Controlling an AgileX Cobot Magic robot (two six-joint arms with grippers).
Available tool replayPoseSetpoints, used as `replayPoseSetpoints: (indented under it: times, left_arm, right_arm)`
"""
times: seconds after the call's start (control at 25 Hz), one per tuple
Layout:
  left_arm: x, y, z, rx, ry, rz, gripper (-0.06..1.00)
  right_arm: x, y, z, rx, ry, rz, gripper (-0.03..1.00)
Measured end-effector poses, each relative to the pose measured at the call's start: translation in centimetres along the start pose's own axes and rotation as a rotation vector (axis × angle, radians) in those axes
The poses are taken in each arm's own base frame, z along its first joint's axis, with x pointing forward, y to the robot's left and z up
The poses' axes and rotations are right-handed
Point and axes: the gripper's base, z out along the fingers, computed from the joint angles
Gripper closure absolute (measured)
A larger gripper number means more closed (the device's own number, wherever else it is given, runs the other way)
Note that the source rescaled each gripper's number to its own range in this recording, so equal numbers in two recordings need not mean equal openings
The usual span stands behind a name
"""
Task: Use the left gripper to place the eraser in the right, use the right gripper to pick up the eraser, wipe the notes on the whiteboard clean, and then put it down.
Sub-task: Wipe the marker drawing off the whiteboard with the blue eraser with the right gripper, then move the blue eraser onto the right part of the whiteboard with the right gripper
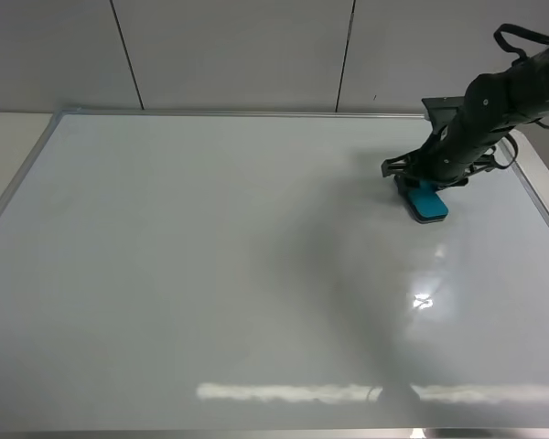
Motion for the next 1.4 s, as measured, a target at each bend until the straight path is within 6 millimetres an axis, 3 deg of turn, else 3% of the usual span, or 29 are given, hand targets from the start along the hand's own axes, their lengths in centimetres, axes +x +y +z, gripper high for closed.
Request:
replayPoseSetpoints:
  times: [0.2,0.44,0.84,1.04,1.4]
  left_arm:
    - [0.0,0.0,0.0,0.000,0.000,0.000,-0.06]
    - [0.0,0.0,0.0,0.000,0.000,0.000,-0.06]
    - [0.0,0.0,0.0,0.000,0.000,0.000,-0.06]
    - [0.0,0.0,0.0,0.000,0.000,0.000,-0.06]
    - [0.0,0.0,0.0,0.000,0.000,0.000,-0.06]
  right_arm:
    - [-0.2,3.9,0.7,-0.070,-0.083,-0.026,0.93]
    - [-0.2,4.2,0.2,-0.080,-0.080,0.011,0.93]
    - [0.1,-0.2,-0.8,0.002,0.024,0.071,0.93]
    - [1.1,-1.4,-1.6,0.031,0.072,0.038,0.93]
    - [5.0,-4.0,-7.7,0.061,-0.035,0.081,0.93]
